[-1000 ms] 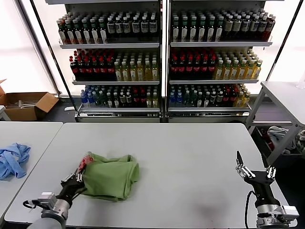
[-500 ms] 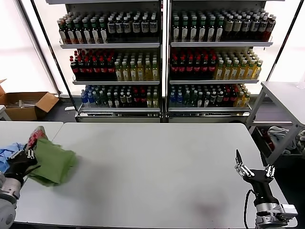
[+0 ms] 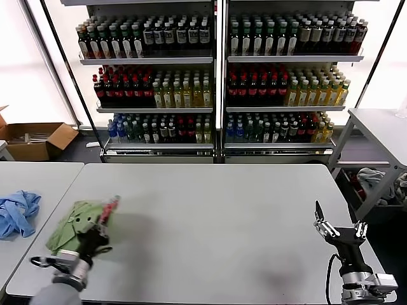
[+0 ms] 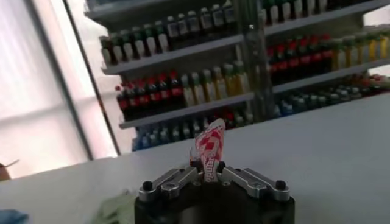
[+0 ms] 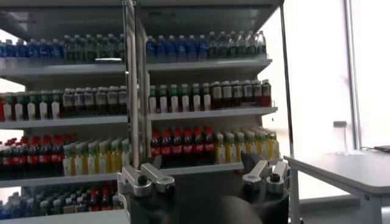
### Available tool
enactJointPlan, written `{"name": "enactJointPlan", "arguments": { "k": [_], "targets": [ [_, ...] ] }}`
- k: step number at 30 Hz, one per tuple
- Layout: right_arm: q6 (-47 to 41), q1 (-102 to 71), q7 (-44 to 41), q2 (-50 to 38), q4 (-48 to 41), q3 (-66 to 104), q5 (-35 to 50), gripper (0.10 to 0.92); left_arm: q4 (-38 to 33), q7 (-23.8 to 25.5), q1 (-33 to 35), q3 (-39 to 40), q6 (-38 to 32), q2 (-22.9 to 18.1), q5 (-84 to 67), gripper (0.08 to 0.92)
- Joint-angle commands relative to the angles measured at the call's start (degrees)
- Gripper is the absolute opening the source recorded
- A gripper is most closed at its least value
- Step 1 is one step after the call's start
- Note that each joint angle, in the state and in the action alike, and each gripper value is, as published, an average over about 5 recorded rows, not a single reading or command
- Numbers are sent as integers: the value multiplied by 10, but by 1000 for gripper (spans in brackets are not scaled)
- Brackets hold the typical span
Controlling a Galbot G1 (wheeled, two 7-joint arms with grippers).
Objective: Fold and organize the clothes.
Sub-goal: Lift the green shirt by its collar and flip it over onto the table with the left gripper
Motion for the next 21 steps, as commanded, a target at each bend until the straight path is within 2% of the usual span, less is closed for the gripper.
{"name": "enactJointPlan", "arguments": {
  "k": [1,6,13,16,21],
  "targets": [
    [-1,3,0,1,0,-2,-1,823,2,-29,-96,176,16,-29,35,138],
    [-2,2,0,3,1,-3,-2,823,14,-52,-145,201,37,-36,21,138],
    [-4,2,0,2,4,-1,-3,823,20,-94,-200,291,42,-70,48,141],
    [-5,5,0,2,3,-2,-4,823,6,-103,-213,324,49,-81,62,183],
    [-7,10,-1,2,2,-7,-5,823,-26,-130,-219,366,53,-83,111,324]
  ]
}}
